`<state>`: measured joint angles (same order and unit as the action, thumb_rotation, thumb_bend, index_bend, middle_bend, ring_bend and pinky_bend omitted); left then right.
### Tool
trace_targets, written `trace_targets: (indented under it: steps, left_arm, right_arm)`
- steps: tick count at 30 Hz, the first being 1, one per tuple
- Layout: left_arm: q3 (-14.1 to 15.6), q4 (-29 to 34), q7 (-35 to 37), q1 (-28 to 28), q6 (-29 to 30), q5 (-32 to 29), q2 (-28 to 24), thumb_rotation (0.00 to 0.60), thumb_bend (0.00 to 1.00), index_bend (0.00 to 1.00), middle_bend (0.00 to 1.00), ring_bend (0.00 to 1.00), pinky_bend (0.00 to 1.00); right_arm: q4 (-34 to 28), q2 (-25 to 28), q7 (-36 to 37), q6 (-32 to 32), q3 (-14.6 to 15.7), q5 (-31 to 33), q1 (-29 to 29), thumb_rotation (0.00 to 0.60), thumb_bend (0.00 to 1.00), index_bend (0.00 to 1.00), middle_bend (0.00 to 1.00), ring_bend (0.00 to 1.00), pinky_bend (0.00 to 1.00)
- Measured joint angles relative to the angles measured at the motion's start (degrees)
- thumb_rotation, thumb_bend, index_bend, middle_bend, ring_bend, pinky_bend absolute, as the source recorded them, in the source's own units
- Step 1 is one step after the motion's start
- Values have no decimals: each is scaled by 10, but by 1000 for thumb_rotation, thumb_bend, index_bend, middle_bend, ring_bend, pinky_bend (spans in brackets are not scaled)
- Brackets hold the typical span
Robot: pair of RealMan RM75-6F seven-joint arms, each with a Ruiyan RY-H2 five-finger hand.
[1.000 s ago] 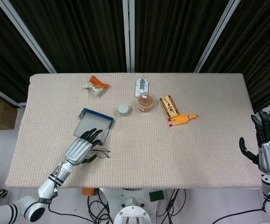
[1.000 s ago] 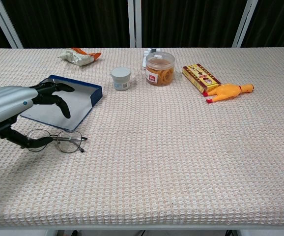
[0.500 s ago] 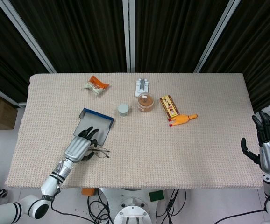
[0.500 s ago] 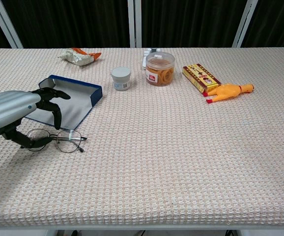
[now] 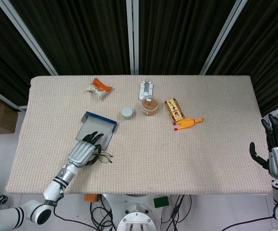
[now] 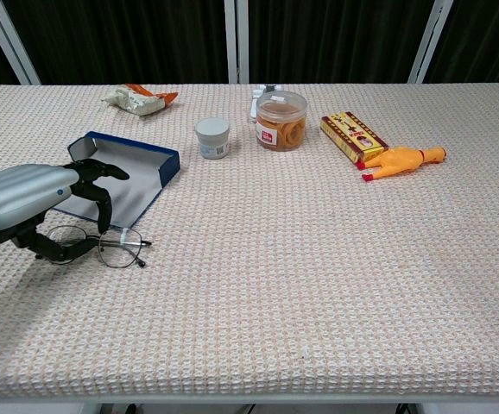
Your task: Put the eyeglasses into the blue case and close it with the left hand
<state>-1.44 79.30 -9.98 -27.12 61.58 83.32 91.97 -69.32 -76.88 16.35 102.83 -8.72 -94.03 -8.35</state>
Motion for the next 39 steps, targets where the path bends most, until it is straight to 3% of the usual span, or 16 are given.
trace_targets:
  steps: [28,39]
  left_arm:
    - [-1,0,4,2,33,6,-10,600,457,636,127,0,160]
    - [-46,-18,-6,-30,54,20,-38,600,469,649,47,0,160]
  right_arm:
    - [2,1,5,2,1,0,0,600,515,0,0,0,0]
    - [-4,2,-4,0,-1,1,-3,600,515,0,0,0,0]
